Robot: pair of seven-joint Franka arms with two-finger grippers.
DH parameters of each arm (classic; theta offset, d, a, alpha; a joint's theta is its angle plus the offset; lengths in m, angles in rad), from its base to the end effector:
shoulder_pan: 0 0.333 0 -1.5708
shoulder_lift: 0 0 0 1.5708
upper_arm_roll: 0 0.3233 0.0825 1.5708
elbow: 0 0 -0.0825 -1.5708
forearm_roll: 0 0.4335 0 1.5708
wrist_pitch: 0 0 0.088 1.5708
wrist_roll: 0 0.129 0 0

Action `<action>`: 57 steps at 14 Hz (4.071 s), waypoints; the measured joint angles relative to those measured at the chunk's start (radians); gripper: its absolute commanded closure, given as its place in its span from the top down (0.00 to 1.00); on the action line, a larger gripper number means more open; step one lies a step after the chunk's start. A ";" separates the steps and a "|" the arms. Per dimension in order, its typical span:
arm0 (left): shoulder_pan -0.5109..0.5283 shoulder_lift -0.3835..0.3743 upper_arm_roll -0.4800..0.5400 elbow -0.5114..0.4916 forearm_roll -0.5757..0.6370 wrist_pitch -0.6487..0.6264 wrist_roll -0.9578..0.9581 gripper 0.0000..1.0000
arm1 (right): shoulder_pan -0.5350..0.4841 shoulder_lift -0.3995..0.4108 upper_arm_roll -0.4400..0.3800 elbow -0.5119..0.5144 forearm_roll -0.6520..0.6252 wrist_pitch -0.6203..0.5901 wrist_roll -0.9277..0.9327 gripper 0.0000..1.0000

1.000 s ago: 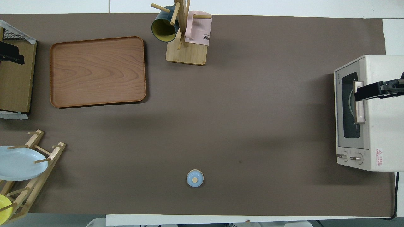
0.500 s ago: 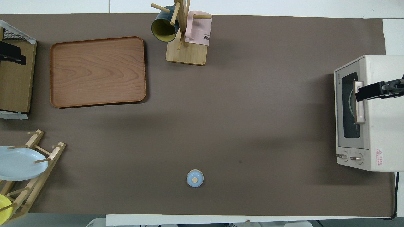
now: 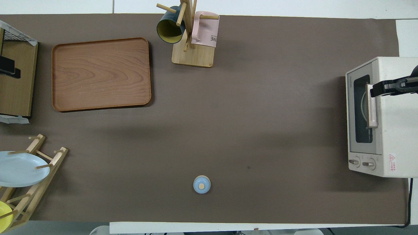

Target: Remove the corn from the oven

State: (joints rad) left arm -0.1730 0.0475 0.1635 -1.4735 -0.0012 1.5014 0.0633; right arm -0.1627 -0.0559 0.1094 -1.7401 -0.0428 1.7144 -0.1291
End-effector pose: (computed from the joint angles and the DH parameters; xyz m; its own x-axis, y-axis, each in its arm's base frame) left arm 0.6118 -0.0083 0.6257 0.9972 -0.0729 -0.0193 -0.0730 -0.9973 -0.0053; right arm 0.5953 -0.0354 0.5670 0.9964 0.0817 0.0232 0.0804 -0.9954 0.0520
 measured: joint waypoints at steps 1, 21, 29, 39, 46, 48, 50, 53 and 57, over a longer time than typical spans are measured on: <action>0.047 -0.006 -0.045 0.000 0.000 -0.026 0.021 1.00 | 0.000 0.022 0.000 -0.005 -0.015 0.020 0.012 0.00; 0.155 -0.023 -0.199 -0.024 0.000 -0.059 -0.010 1.00 | -0.019 0.114 0.000 -0.143 -0.166 0.151 0.073 0.00; 0.155 -0.024 -0.199 -0.024 0.000 -0.059 -0.010 1.00 | 0.141 0.281 0.009 -0.192 -0.090 0.393 0.314 0.00; 0.155 -0.024 -0.199 -0.024 0.000 -0.059 -0.010 1.00 | 0.269 0.337 0.009 -0.093 -0.017 0.376 0.444 0.49; 0.155 -0.024 -0.199 -0.024 0.000 -0.059 -0.010 1.00 | 0.076 0.284 -0.004 -0.090 -0.017 0.214 0.424 0.52; 0.155 -0.024 -0.199 -0.024 0.000 -0.059 -0.010 1.00 | 0.052 0.278 -0.004 -0.101 -0.017 0.212 0.396 0.52; 0.155 -0.024 -0.199 -0.024 0.000 -0.059 -0.010 1.00 | 0.036 0.275 -0.004 -0.129 -0.017 0.245 0.373 0.51; 0.155 -0.024 -0.199 -0.024 0.000 -0.059 -0.010 1.00 | 0.029 0.274 -0.004 -0.187 -0.017 0.337 0.364 0.41; 0.155 -0.024 -0.199 -0.024 0.000 -0.059 -0.010 1.00 | 0.030 0.273 0.000 -0.216 -0.074 0.350 0.242 0.00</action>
State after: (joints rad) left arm -0.0179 0.0235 -0.0359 -1.4976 -0.0013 1.4425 0.0537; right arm -0.1325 0.2171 0.1092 -1.9562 -0.1168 2.0647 0.1131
